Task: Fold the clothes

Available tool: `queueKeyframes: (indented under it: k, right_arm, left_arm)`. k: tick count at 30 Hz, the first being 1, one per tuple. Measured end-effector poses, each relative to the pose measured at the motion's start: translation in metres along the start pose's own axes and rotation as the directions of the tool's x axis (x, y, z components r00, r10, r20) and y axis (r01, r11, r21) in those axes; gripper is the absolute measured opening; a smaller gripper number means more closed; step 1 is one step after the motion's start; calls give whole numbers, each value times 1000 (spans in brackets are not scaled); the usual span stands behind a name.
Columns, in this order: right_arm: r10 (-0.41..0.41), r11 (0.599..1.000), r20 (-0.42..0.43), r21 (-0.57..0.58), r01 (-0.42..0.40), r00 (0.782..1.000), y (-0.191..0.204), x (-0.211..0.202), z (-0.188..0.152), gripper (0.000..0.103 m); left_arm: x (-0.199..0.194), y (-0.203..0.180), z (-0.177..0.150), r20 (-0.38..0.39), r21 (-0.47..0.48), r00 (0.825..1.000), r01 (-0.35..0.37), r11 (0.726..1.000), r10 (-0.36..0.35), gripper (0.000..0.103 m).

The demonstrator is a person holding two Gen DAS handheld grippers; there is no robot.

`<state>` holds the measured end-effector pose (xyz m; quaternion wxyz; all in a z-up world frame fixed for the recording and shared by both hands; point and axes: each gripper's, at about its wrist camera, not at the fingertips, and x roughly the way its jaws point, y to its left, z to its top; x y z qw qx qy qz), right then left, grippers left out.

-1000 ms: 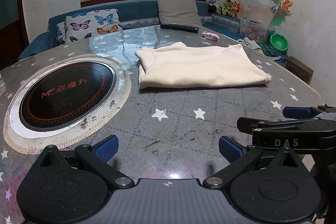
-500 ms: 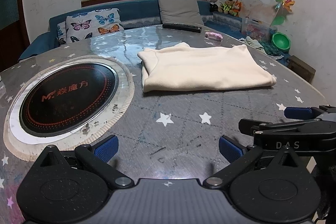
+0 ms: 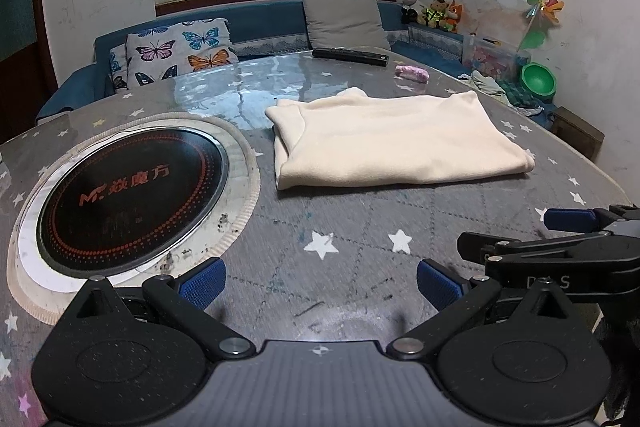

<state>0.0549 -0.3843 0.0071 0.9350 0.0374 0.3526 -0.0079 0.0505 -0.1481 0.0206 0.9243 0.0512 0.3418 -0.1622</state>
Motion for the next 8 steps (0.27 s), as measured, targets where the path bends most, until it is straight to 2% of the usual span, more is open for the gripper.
queueKeyframes:
  k: [8]
  right_arm:
    - [0, 1000, -8, 4, 0, 1000, -1, 6, 3, 103]
  left_arm:
    - [4, 1, 4, 1, 4, 1000, 0, 1000, 0, 103]
